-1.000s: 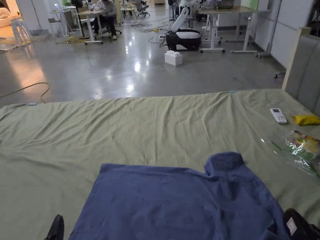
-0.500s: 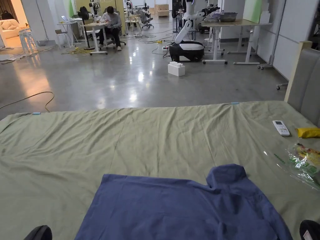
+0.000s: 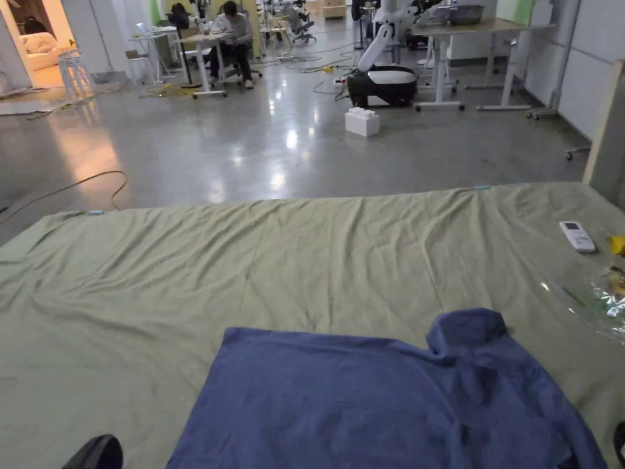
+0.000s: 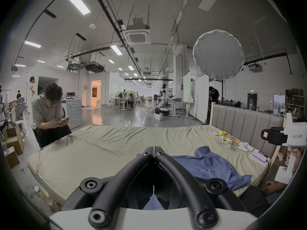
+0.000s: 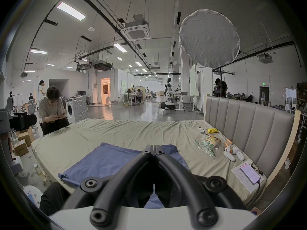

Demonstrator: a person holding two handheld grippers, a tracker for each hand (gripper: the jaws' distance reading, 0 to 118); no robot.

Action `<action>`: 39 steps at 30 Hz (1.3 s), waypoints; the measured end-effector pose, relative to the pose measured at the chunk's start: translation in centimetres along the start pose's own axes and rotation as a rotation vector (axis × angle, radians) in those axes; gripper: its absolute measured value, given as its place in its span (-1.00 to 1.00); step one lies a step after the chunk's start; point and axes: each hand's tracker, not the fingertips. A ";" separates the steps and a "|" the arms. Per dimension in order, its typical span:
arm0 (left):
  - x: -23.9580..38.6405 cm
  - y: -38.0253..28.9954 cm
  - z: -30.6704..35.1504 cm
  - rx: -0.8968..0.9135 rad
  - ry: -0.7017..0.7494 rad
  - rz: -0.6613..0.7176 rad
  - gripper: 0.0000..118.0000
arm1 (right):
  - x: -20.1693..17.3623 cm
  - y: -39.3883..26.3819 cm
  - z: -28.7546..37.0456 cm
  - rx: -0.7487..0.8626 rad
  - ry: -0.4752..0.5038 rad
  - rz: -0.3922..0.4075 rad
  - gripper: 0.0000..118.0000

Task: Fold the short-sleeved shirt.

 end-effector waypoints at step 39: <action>-10.0 -19.9 -15.0 -0.880 -0.074 0.014 -0.83 | 2.5 -4.9 -1.3 -0.288 -0.119 -0.032 -0.99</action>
